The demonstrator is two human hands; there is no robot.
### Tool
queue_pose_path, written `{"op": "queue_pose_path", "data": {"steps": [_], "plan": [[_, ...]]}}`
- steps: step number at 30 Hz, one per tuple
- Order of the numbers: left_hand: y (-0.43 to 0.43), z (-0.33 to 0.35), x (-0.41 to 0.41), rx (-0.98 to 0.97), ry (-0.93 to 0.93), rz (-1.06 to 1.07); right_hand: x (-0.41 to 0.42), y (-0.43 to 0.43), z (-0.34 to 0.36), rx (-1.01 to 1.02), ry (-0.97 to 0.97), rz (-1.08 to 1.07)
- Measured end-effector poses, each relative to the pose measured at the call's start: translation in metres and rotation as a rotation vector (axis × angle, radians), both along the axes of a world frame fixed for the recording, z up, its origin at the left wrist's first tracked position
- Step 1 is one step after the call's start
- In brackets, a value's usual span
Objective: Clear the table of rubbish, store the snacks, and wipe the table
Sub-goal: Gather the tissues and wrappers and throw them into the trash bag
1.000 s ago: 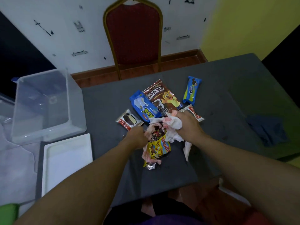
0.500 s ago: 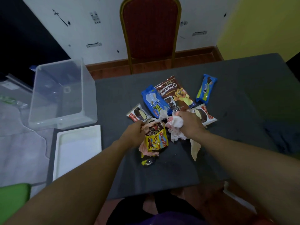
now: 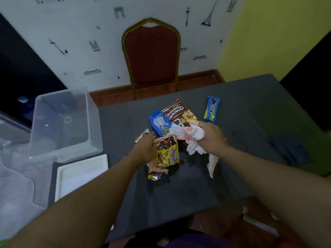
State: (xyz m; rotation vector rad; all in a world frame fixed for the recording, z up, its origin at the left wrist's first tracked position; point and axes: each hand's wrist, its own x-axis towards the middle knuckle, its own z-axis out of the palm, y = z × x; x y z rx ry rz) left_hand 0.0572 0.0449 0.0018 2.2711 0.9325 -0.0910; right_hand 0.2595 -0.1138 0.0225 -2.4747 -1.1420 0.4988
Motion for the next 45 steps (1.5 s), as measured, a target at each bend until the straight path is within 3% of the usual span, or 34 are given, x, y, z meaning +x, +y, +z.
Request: {"op": "queue_pose_path", "data": {"steps": [12, 24, 34, 45], "plan": [[0.016, 0.033, -0.022, 0.106, -0.035, -0.206, -0.054, -0.029, 0.040, 0.062, -0.081, -0.241], [0.044, 0.053, -0.074, 0.218, -0.054, -0.140, -0.109, -0.023, 0.053, 0.092, -0.142, -0.314], [0.063, 0.077, -0.104, 0.231, -0.196, -0.042, -0.136, 0.005, 0.067, 0.120, -0.151, -0.254], [0.077, 0.092, -0.129, 0.250, -0.171, 0.169, -0.139, 0.053, 0.083, 0.258, -0.116, -0.023]]}}
